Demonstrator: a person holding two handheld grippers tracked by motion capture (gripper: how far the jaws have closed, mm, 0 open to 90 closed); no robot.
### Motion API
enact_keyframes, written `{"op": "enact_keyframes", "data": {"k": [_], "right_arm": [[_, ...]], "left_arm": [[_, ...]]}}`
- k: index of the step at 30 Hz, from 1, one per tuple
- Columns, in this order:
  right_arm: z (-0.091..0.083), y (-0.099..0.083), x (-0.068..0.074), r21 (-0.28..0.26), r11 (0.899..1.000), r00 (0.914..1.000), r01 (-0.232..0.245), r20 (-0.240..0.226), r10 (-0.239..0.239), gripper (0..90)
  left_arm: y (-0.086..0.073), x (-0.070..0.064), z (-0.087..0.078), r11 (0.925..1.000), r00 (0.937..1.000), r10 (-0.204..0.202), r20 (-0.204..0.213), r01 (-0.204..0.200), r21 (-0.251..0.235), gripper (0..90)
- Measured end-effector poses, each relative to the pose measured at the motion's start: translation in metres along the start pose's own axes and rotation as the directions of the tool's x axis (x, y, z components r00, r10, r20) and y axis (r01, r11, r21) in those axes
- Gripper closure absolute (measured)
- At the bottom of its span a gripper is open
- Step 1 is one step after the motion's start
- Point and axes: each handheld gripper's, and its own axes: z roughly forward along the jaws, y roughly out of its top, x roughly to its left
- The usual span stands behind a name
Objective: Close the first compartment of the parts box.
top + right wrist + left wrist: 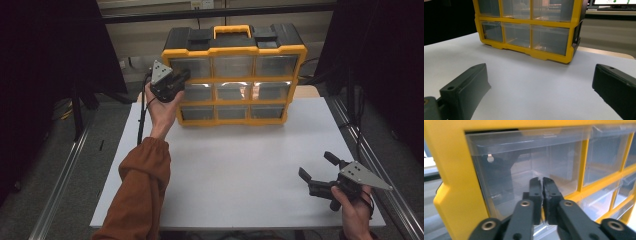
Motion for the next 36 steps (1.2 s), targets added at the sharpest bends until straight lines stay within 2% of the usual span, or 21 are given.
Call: {"op": "enact_keyframes", "data": {"k": [2,3,5,8,11,15,20,21,22,23,24,28,29,32,33,36], "right_arm": [[0.000,0.000,0.000,0.003,1.000,1.0000,-0.001,-0.007,0.001,0.5],[0.000,0.000,0.000,0.000,1.000,1.0000,-0.001,-0.004,0.001,0.5],[0.000,0.000,0.000,-0.001,1.000,1.0000,-0.002,-0.001,0.002,0.5],[0.000,0.000,0.001,0.004,1.000,1.0000,-0.005,-0.002,0.005,0.5],[-0.001,0.001,0.002,0.005,1.000,1.0000,-0.004,0.001,0.004,0.5],[-0.001,0.000,0.002,0.001,1.000,1.0000,-0.001,0.002,0.001,0.5],[-0.002,0.001,0.002,0.006,1.000,1.0000,0.005,0.004,-0.005,0.5],[-0.002,0.000,0.002,0.004,1.000,1.0000,0.003,0.007,-0.003,0.5],[-0.002,0.000,0.002,0.004,1.000,1.0000,0.003,0.007,-0.003,0.5],[-0.001,0.000,0.003,0.005,1.000,1.0000,0.003,0.008,-0.003,0.5],[-0.001,0.001,0.003,0.004,1.000,1.0000,0.005,0.005,-0.005,0.5],[0.000,0.001,0.003,0.006,1.000,1.0000,0.004,0.001,-0.004,0.5],[0.000,0.001,0.003,0.008,1.000,0.9999,0.007,-0.007,-0.007,0.5],[-0.001,0.001,0.003,0.007,1.000,1.0000,0.007,-0.003,-0.007,0.5],[-0.001,0.001,0.003,0.006,1.000,1.0000,0.007,-0.001,-0.007,0.5],[-0.001,0.001,0.003,0.007,1.000,1.0000,0.005,-0.003,-0.005,0.5]], "left_arm": [[-0.001,-0.001,-0.002,0.9999,0.9998,-0.010,0.015,0.010,0.000,79.8],[-0.001,-0.002,-0.003,0.9999,0.9997,-0.003,0.024,0.002,0.014,79.1],[-0.002,-0.004,-0.004,0.9999,0.9998,0.002,0.018,-0.002,0.015,75.3],[-0.003,-0.008,-0.008,1.0000,0.9999,-0.003,0.013,0.003,-0.001,65.0],[-0.005,-0.010,-0.011,0.9996,0.9993,-0.028,0.025,0.028,-0.005,48.9],[-0.011,-0.014,-0.018,0.9995,0.9992,-0.030,0.025,0.031,-0.008,32.5],[-0.016,-0.015,-0.024,0.9993,0.9993,-0.035,0.017,0.035,-0.009,18.0],[-0.019,-0.015,-0.027,0.9981,0.9981,-0.059,0.017,0.059,-0.020,15.1],[-0.019,-0.015,-0.027,0.9981,0.9981,-0.059,0.017,0.059,-0.020,11.2],[-0.019,-0.015,-0.029,0.9984,0.9984,-0.055,0.014,0.055,-0.010,11.2],[-0.021,-0.017,-0.032,0.9973,0.9973,-0.069,0.025,0.070,-0.023,7.2],[-0.024,-0.019,-0.039,0.9975,0.9974,-0.067,0.027,0.067,-0.024,4.7],[-0.026,-0.020,-0.042,0.9949,0.9947,-0.093,0.045,0.095,-0.034,4.0],[-0.028,-0.021,-0.046,0.9944,0.9940,-0.097,0.051,0.099,-0.038,2.4],[-0.030,-0.022,-0.051,0.9967,0.9974,-0.070,0.016,0.071,-0.041,2.4],[-0.034,-0.023,-0.056,0.9975,0.9982,-0.060,0.002,0.060,-0.038,2.3]]}}
